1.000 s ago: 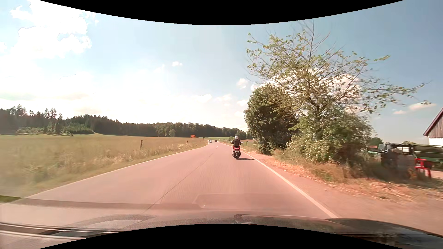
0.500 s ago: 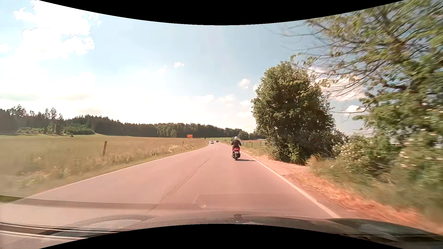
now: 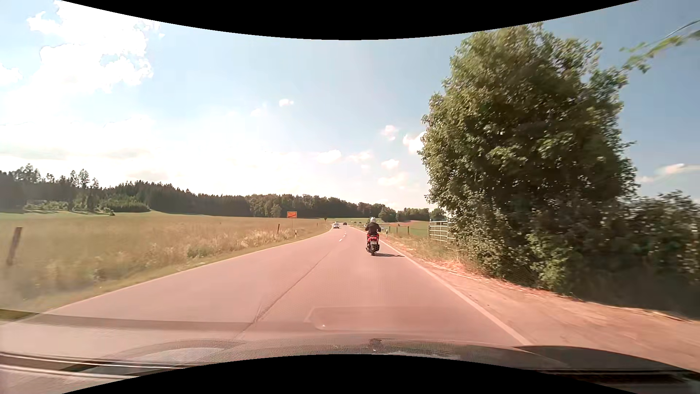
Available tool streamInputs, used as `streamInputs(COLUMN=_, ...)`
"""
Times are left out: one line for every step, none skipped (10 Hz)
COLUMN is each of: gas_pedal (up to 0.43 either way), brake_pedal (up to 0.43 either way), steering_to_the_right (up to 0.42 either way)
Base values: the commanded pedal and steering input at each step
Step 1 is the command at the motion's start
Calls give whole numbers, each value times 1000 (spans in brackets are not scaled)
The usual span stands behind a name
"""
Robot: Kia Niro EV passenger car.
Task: Follow the waypoints while adhering to traffic rules and regulations
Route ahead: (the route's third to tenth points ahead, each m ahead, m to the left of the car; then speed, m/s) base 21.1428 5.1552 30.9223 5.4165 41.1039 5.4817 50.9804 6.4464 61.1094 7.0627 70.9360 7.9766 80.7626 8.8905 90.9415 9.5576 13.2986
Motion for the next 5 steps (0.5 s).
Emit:
streamInputs(gas_pedal=248, brake_pedal=6, steering_to_the_right=-5)
streamInputs(gas_pedal=248, brake_pedal=6, steering_to_the_right=-5)
streamInputs(gas_pedal=268, brake_pedal=6, steering_to_the_right=-5)
streamInputs(gas_pedal=268, brake_pedal=6, steering_to_the_right=-5)
streamInputs(gas_pedal=268, brake_pedal=6, steering_to_the_right=-5)
